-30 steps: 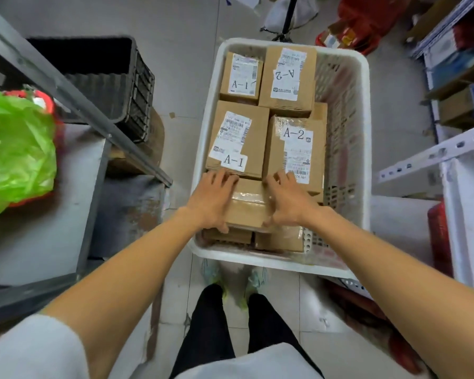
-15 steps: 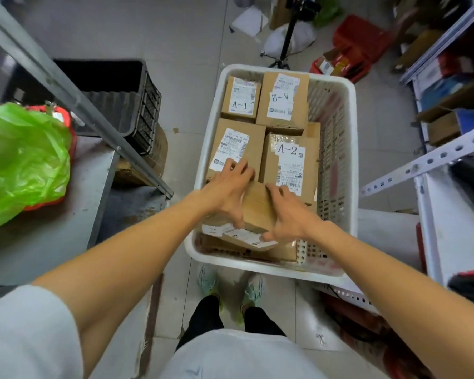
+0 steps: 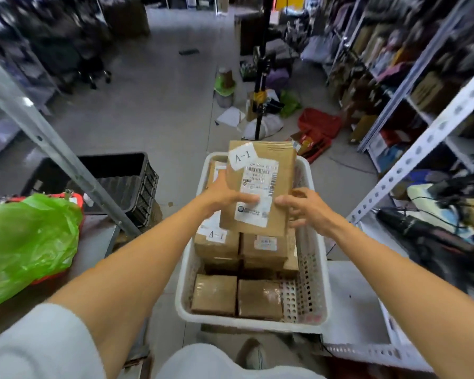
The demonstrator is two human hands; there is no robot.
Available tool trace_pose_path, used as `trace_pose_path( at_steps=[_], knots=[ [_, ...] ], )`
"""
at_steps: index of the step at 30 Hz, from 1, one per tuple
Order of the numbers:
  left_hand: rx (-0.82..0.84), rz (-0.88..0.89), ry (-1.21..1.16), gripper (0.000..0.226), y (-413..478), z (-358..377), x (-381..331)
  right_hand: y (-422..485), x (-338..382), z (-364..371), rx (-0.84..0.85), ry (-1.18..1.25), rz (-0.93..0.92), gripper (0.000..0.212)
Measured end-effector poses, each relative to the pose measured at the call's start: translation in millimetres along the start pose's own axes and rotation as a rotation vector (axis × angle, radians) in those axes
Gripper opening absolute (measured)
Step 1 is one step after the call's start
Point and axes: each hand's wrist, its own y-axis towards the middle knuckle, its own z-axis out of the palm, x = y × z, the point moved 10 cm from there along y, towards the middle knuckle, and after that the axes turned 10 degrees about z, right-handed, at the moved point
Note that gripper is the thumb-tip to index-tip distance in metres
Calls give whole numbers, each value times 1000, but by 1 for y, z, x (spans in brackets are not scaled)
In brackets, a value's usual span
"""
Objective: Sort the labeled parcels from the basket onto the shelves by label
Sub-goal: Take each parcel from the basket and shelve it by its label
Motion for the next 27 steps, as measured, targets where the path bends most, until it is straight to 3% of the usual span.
trace_pose_path(
  at_steps=[3, 8, 11, 15, 19, 22, 27],
  knots=[
    [-7, 41, -118, 58, -8, 9, -12, 8, 0, -3, 40, 127, 18, 82],
    [-103, 33, -187, 61, -13, 7, -12, 8, 15, -3, 34, 183, -76, 77],
    [-201, -5, -163, 98, -21, 1, -8, 0, 27, 1, -11, 86, -164, 87],
    [-260, 10, -130, 106, -32, -4, -18, -13, 35, 2, -58, -1, -276, 87],
    [-223, 44, -84, 113, -38, 1, -25, -29, 34, 7, -60, -29, -316, 103],
    [-153, 65, -68, 105, -42, 7, -23, -48, 19, 2, -135, -27, -317, 111],
    [35, 142, -28, 103, -57, 33, -27, -91, -14, -5, -301, -8, -295, 94]
  ],
)
